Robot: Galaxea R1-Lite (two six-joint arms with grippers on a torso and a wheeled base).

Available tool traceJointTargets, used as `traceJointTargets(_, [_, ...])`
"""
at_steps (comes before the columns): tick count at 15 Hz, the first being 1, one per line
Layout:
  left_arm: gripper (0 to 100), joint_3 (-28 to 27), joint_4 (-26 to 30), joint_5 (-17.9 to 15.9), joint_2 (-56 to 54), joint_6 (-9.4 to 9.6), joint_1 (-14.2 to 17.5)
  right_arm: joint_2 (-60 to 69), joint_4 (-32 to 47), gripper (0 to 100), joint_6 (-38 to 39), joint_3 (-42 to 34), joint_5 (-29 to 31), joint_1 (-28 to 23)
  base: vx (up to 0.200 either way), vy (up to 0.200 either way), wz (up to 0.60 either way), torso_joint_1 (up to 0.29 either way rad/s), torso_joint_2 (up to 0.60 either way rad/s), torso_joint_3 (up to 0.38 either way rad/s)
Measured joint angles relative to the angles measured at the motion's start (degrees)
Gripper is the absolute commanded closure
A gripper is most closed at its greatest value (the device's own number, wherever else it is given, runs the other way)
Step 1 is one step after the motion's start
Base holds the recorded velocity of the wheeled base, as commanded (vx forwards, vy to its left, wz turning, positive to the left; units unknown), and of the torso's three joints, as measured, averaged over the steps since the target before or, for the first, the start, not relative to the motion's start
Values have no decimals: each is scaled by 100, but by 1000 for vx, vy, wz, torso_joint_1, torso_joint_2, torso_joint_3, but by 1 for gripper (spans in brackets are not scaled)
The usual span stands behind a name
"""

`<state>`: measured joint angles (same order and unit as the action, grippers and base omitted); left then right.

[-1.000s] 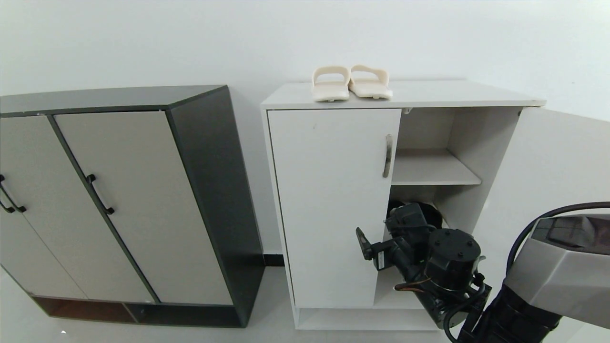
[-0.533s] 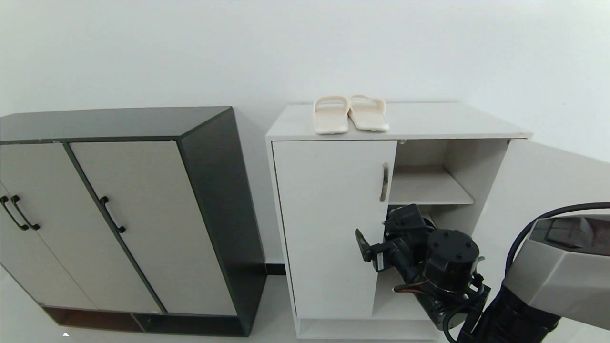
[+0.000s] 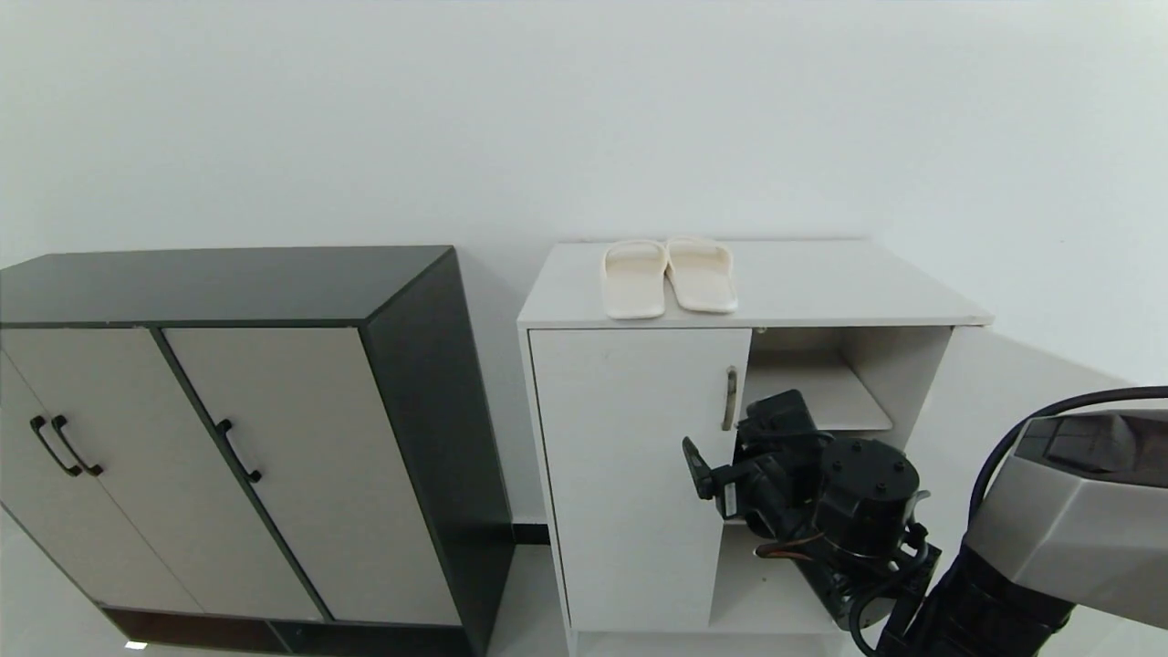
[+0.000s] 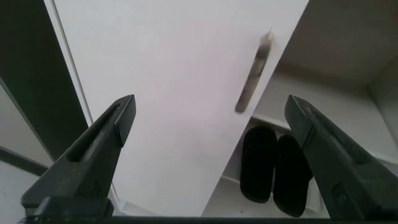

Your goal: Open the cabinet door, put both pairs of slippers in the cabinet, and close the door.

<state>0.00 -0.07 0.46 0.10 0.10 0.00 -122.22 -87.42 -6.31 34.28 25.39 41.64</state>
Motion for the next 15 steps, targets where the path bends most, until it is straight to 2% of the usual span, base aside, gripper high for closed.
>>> traceJointTargets(11, [100, 0, 2, 11, 0, 0, 0, -2, 0, 0, 7, -61, -22, 0, 0, 0, 0, 239, -556, -322])
traceJointTargets(15, [100, 0, 0, 0, 0, -2, 0, -44, -15, 0, -24, -105, -11, 2, 0, 0, 0, 60, -137, -76])
